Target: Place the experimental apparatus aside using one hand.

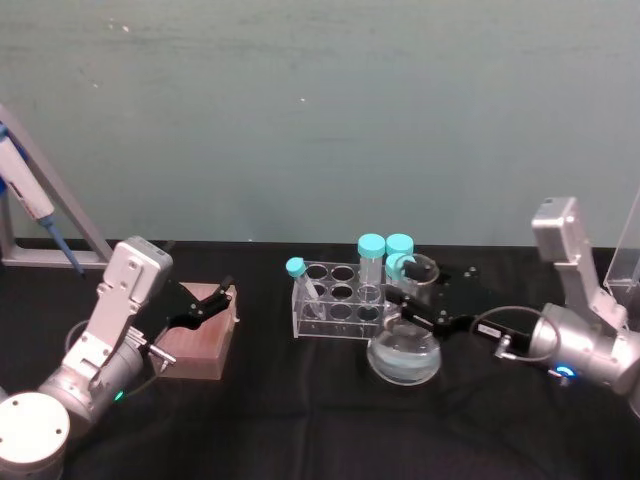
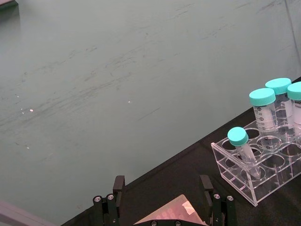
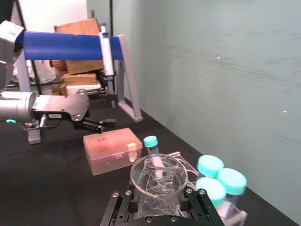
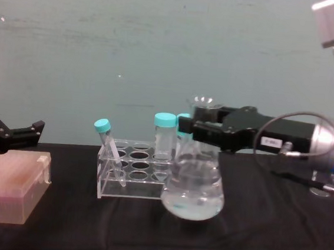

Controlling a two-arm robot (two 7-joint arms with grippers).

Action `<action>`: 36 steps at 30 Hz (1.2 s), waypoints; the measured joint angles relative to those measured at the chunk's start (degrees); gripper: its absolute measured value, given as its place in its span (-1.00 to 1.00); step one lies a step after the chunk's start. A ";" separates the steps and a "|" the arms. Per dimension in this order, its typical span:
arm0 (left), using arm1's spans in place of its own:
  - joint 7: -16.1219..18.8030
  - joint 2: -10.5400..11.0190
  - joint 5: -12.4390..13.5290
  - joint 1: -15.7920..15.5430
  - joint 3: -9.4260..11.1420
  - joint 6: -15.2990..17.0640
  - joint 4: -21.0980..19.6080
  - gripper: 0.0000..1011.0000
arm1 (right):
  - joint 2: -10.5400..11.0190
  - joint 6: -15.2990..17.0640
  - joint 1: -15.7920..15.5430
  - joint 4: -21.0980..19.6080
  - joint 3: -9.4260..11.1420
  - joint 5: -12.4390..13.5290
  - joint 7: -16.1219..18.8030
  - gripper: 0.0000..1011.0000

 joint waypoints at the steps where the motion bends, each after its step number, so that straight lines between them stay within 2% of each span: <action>1: 0.00 0.00 0.00 0.01 0.00 0.00 0.00 0.98 | 0.54 0.33 -0.58 -0.94 0.32 0.15 -0.61 -0.11; 11: 0.00 0.00 0.00 0.00 0.00 0.00 0.00 0.98 | 3.31 1.82 -3.45 -4.97 3.16 0.77 -5.88 -0.11; 17: 0.00 0.00 0.00 0.00 0.00 0.00 0.00 0.98 | 4.64 2.05 -5.11 -6.42 5.66 -0.15 -10.62 -0.11; 26: 0.00 0.00 0.00 0.00 0.00 0.00 0.00 0.98 | 5.57 3.52 -7.60 -8.64 8.65 -2.17 -16.03 -0.11; 36: 0.00 0.00 -0.01 0.00 0.00 0.00 0.00 0.98 | 5.20 3.77 -11.47 -11.01 12.42 -3.93 -21.61 -0.11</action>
